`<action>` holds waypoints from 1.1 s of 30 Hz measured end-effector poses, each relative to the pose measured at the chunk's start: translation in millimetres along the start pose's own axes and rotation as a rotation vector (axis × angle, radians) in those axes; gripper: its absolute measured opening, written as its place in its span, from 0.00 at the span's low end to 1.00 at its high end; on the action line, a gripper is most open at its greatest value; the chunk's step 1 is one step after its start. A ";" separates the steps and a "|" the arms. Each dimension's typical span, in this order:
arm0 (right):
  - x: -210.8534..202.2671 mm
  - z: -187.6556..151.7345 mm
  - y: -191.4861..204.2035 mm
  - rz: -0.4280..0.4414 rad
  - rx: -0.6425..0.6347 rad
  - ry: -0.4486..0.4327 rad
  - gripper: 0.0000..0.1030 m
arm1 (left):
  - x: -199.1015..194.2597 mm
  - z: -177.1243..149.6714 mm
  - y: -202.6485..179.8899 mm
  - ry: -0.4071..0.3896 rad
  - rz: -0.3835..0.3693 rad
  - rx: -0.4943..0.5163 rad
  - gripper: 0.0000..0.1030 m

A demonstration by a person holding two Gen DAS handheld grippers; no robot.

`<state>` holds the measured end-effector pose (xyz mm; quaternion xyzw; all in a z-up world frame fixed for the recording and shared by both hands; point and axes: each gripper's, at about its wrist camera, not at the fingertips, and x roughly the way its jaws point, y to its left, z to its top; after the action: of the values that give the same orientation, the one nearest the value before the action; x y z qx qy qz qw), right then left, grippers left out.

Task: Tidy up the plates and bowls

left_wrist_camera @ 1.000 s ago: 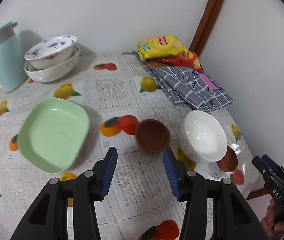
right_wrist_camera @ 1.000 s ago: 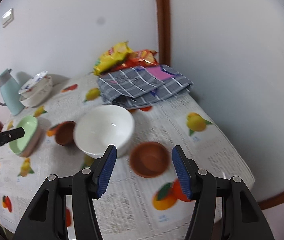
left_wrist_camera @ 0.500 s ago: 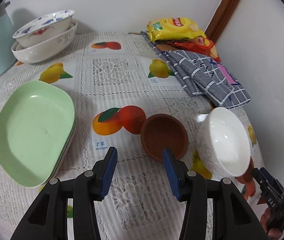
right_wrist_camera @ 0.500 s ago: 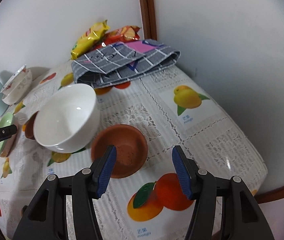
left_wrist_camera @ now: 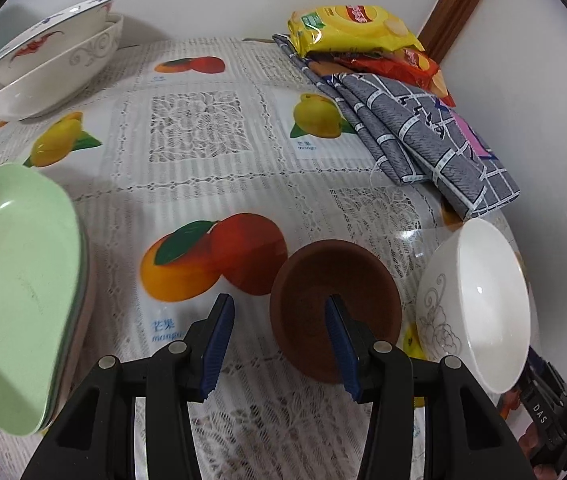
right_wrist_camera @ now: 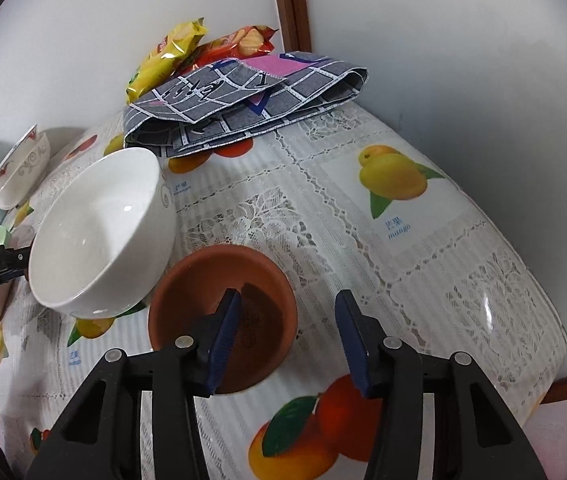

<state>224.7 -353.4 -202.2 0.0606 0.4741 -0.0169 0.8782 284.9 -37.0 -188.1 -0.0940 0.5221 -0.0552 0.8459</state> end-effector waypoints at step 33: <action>-34.5 0.1 21.6 0.026 0.011 -0.068 0.10 | -44.5 -12.9 -4.1 -0.074 -0.046 0.069 0.09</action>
<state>207.7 -333.0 -171.4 0.0708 0.4431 -0.0103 0.8936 253.4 -33.7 -153.9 -0.0789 0.4860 -0.0894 0.8658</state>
